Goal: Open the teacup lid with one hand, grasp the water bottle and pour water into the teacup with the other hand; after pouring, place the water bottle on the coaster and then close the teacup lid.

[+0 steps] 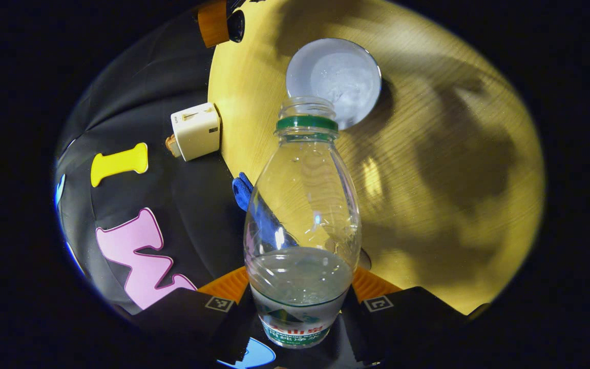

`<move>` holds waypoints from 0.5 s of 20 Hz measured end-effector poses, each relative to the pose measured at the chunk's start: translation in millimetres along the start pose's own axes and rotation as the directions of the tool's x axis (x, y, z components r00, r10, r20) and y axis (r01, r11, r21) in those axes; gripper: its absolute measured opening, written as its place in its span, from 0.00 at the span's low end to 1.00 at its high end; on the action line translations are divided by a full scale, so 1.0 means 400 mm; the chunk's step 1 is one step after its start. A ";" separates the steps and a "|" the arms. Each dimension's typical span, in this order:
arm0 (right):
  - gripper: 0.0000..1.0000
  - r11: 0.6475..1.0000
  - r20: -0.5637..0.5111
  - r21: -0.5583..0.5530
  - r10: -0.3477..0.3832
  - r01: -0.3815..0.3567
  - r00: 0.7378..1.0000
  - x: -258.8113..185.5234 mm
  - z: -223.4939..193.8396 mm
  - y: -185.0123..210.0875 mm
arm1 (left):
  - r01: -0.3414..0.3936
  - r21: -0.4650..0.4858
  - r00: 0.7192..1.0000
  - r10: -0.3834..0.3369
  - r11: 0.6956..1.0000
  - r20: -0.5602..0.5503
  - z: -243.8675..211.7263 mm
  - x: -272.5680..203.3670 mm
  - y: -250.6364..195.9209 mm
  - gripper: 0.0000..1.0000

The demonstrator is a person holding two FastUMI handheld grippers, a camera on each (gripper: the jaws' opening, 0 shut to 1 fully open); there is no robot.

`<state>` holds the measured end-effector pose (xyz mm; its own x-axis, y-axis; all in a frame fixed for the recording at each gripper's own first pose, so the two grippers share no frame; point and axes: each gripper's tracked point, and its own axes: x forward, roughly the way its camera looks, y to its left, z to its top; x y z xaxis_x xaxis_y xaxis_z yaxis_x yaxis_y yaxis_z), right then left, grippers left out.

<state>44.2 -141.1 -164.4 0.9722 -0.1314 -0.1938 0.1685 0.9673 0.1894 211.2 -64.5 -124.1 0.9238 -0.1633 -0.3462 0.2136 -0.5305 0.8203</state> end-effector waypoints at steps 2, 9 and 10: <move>0.24 1.000 0.004 0.000 -0.003 0.003 1.000 0.000 0.003 -0.001 | -0.004 0.023 1.000 0.004 1.000 0.005 0.003 0.003 0.006 0.76; 0.24 1.000 0.005 0.012 -0.029 0.029 1.000 -0.001 0.001 -0.010 | -0.007 0.067 1.000 0.006 0.998 0.018 0.008 0.009 0.018 0.76; 0.19 0.999 0.005 0.015 -0.032 0.032 0.999 -0.001 0.001 -0.011 | -0.008 0.071 1.000 0.007 0.997 0.020 0.008 0.009 0.018 0.76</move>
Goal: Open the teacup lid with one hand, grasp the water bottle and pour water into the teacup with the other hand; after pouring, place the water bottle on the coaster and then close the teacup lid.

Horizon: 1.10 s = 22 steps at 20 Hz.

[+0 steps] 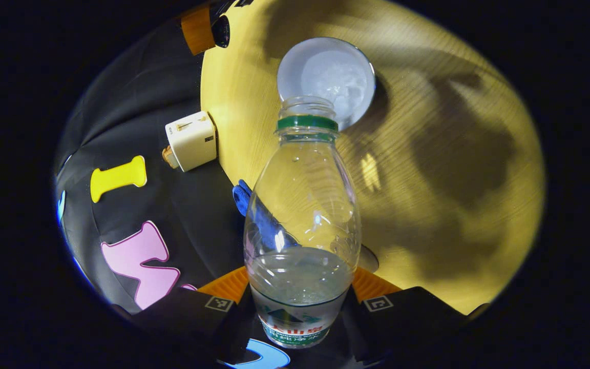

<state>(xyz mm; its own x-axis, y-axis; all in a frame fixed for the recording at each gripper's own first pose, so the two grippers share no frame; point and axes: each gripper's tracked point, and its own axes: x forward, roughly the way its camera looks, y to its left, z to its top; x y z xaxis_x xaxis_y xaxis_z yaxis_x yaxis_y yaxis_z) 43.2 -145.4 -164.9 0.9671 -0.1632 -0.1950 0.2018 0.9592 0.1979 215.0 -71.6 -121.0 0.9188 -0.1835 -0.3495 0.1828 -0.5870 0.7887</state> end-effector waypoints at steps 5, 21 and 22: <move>0.25 1.000 -0.003 0.002 -0.004 0.004 1.000 -0.006 -0.002 0.001 | -0.021 0.025 1.000 0.021 0.999 0.007 0.000 -0.002 0.017 0.76; 0.19 1.000 -0.007 -0.029 0.010 -0.011 1.000 0.010 0.032 0.021 | -0.051 -0.035 0.998 0.052 0.998 0.027 -0.003 -0.009 0.017 0.81; 0.19 0.999 -0.011 -0.030 0.011 -0.011 1.000 0.014 0.036 0.021 | -0.051 -0.068 0.998 0.053 0.996 0.026 -0.006 -0.014 0.013 0.76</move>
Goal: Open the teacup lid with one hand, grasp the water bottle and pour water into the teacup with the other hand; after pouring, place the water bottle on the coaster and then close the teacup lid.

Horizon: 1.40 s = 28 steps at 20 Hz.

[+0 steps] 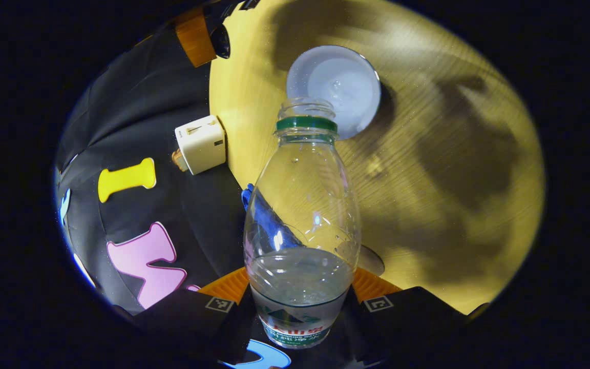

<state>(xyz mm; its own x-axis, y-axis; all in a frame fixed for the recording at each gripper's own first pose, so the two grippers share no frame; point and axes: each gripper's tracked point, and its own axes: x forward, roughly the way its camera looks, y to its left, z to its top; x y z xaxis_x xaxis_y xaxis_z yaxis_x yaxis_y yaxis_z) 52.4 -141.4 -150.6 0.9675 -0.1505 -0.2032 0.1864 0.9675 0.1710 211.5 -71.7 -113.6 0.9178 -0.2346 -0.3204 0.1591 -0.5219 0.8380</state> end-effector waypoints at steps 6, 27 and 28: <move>0.19 0.999 -0.002 -0.031 0.011 -0.011 1.000 0.001 0.063 0.018 | -0.033 -0.343 0.999 0.036 0.939 0.004 -0.019 -0.031 0.022 0.76; 0.24 0.984 0.014 -0.098 0.153 -0.151 0.988 0.107 0.081 0.226 | 0.082 -0.926 0.920 0.385 -0.369 -0.072 0.065 0.101 0.119 0.76; 0.25 0.982 0.005 -0.105 0.156 -0.155 0.988 0.118 0.060 0.233 | 0.084 -0.911 0.925 0.372 -0.404 -0.080 0.078 0.113 0.113 0.76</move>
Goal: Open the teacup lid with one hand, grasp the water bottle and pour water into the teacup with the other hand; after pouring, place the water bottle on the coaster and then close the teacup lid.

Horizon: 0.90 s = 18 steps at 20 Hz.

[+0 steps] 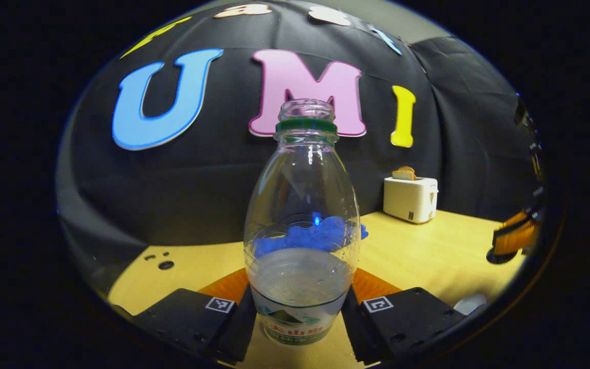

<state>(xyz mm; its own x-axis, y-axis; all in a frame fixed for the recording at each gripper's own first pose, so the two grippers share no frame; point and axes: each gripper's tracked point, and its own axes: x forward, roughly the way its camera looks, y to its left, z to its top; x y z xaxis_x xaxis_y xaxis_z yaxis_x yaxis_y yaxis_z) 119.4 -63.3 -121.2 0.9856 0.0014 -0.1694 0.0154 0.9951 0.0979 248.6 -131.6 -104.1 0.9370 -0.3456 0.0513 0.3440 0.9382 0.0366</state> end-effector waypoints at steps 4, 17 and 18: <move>0.29 0.999 -0.002 0.038 0.012 -0.012 1.000 0.021 -0.024 0.027 | -0.037 -0.032 0.999 0.037 0.999 0.001 0.022 -0.007 -0.030 0.76; 0.24 0.999 0.018 0.036 0.034 -0.035 0.999 0.023 0.001 0.060 | -0.087 -0.053 0.996 0.086 0.995 -0.022 -0.015 -0.005 -0.046 0.98; 0.24 0.999 0.024 0.032 0.036 -0.037 0.999 0.020 0.006 0.063 | -0.093 -0.050 0.996 0.092 0.994 -0.014 -0.008 -0.012 -0.045 0.98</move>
<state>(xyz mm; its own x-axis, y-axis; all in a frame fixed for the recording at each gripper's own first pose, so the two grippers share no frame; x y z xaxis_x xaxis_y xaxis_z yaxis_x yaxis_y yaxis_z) 128.1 -38.6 -117.8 0.9892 0.0354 -0.1423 -0.0159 0.9906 0.1359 238.1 -146.7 -108.3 0.9654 -0.2576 0.0404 0.2584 0.9659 -0.0181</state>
